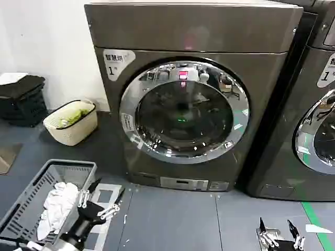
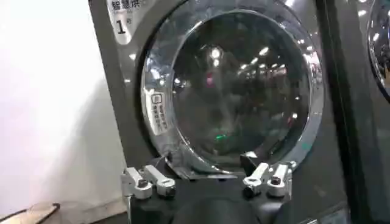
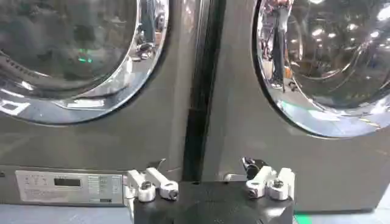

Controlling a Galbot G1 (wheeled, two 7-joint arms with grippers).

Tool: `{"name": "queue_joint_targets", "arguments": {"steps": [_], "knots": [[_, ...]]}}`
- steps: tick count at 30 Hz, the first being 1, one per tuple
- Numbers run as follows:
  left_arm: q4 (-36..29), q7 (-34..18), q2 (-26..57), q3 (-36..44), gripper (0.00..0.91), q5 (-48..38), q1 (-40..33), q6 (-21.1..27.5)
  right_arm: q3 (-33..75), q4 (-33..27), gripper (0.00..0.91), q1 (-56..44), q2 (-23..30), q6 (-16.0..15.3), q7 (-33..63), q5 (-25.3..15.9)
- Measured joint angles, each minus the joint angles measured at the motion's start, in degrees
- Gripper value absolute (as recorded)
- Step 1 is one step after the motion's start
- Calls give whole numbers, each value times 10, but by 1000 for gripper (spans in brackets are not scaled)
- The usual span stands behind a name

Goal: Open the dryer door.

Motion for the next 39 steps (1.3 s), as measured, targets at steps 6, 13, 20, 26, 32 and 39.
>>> {"name": "queue_joint_targets", "arguments": {"steps": [6,13,20,26,32,39], "knots": [[-1,0,3,-1,907,-1,0,0,-10,1,907,18,-28,30,-26,-5],[-6,1,9,-5,907,-1,4,0,-25,-3,907,52,-86,36,-44,40],[-16,2,6,-6,907,-3,9,1,-55,-16,907,95,-169,44,-54,86],[-23,4,1,-5,907,-5,15,0,-91,-32,907,142,-239,55,-62,115],[-30,5,-1,-9,907,-7,18,-2,-144,-53,907,219,-302,53,-60,137],[-34,6,-3,-13,907,-6,21,-5,-226,-82,907,317,-357,60,-74,161]]}}
